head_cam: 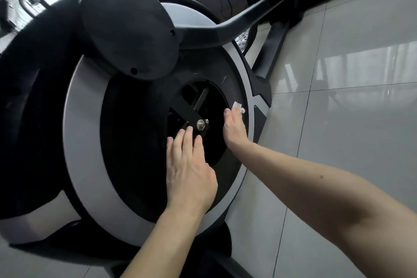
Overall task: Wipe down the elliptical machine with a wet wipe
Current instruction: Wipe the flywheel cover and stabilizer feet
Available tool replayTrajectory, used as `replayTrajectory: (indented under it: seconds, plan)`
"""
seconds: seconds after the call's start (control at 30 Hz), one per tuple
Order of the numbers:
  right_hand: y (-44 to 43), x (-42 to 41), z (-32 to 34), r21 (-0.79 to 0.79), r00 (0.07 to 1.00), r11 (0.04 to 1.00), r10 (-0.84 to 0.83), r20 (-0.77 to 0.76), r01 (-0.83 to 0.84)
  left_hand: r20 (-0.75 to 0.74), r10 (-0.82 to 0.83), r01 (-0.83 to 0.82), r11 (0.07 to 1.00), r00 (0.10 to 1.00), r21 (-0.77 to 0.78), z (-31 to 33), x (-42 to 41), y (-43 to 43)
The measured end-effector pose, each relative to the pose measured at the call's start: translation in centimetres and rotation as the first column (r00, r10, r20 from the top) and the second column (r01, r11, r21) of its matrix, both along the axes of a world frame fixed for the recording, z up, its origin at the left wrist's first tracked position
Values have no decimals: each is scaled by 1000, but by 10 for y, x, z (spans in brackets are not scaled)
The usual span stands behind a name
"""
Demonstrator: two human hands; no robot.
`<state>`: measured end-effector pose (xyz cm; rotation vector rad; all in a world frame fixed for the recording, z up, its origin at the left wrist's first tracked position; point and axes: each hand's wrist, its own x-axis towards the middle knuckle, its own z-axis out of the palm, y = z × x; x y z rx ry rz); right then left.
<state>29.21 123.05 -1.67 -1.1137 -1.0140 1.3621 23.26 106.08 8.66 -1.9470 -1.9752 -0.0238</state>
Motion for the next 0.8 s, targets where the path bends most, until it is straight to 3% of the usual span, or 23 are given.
replayTrajectory:
  seconds: [0.07, 0.2, 0.33, 0.43, 0.5, 0.8]
  plan:
    - [-17, -5, -10, 13, 999, 1000, 22, 31, -22, 33, -18, 18, 999, 999, 27, 4, -4, -6]
    - [-54, -10, -42, -300, 989, 950, 115, 91, -83, 57, -43, 40, 998, 997, 54, 10, -11, -14]
    - [-51, 6, -35, -363, 989, 931, 78, 124, -28, 85, -48, 43, 997, 995, 61, 17, -13, -29]
    - [-47, 19, -5, -299, 997, 951, -62, 55, 76, 104, -66, 58, 995, 992, 80, 24, -15, -42]
    - [-56, 28, 18, -259, 997, 964, -70, -14, 64, 118, -69, 59, 995, 991, 86, 29, -17, -51]
    - [-110, 42, 84, 12, 999, 999, -32, -7, 32, 283, -83, 70, 996, 956, 55, 46, -23, -85]
